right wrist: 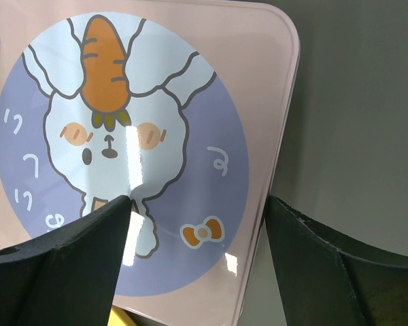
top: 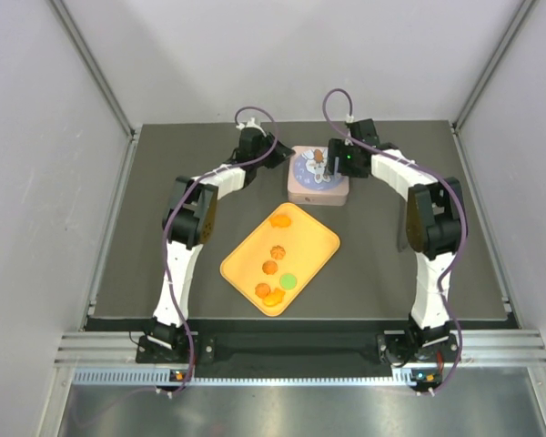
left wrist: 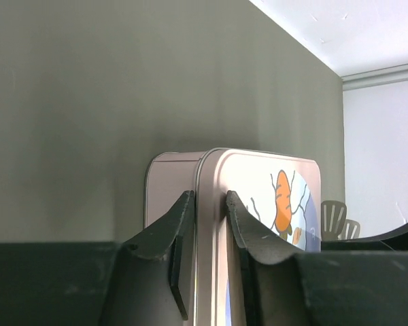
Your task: Pack the cookies
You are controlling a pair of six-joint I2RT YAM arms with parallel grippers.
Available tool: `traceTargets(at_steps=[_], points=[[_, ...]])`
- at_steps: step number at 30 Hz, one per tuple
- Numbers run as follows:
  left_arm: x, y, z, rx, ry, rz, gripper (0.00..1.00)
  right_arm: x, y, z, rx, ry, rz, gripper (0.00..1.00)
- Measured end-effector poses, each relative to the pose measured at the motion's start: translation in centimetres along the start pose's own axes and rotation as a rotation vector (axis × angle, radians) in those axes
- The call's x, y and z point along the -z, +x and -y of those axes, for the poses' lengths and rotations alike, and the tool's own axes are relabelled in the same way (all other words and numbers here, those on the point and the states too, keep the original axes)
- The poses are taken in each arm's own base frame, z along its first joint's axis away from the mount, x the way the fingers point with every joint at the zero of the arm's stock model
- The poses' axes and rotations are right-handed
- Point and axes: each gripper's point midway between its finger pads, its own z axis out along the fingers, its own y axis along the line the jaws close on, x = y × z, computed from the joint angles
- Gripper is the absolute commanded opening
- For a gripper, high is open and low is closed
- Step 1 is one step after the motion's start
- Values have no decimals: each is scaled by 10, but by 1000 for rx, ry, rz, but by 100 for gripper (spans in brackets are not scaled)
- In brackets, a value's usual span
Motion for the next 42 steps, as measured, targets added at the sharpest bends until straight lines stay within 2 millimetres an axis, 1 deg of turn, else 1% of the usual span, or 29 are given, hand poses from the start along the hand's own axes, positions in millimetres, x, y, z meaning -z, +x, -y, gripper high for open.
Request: traceTargets(at_steps=[4,6,10,12,13,17,19,23,25,26,27,28,30,31,33,34,35,36,37,38,41,42], points=[[0,0,0,-1,-7,8,18,0,0,0,2,4,-7,77],[1,0,-1,-4,-15,21,15,0,1,-1,0,4,-10,72],[7,0,-3,-12,-37,43,13,-1,1,-2,-16,-12,-17,69],[10,0,-5,-14,-44,53,12,-2,3,-2,-27,-27,-17,63],[11,0,-6,-14,-47,57,12,-3,3,-2,-40,-39,-8,55],[14,-1,-8,-21,-55,68,12,-2,4,5,-114,-97,24,46],[14,-1,-8,-25,-57,70,12,-1,4,8,-143,-121,43,43],[14,0,-8,-31,-58,68,11,1,7,9,-168,-148,72,36],[15,0,-7,-33,-60,68,11,2,8,9,-170,-151,79,29],[15,0,-7,-34,-61,68,12,2,8,10,-169,-152,82,31],[15,0,-8,-37,-63,67,12,3,8,10,-169,-152,82,35],[15,0,-7,-40,-63,66,13,4,8,9,-169,-152,84,42],[16,0,-6,-51,-64,63,14,7,9,9,-169,-152,81,46],[17,1,-7,-57,-69,58,15,8,10,9,-168,-151,81,57],[17,0,-6,-71,-76,49,19,10,14,11,-167,-141,62,66],[17,0,-5,-80,-84,42,24,11,17,12,-164,-135,50,73],[17,0,-5,-87,-89,37,27,12,18,12,-165,-133,44,75],[18,-1,-5,-99,-97,29,32,14,20,15,-165,-126,33,79],[18,-1,-4,-107,-102,25,37,16,23,16,-165,-122,23,80],[19,-1,-4,-121,-107,20,49,17,24,17,-163,-119,18,81],[24,1,-11,-165,-147,-8,70,24,26,19,-162,-111,-6,84],[26,1,-13,-181,-157,-16,74,27,24,20,-162,-112,-4,85]])
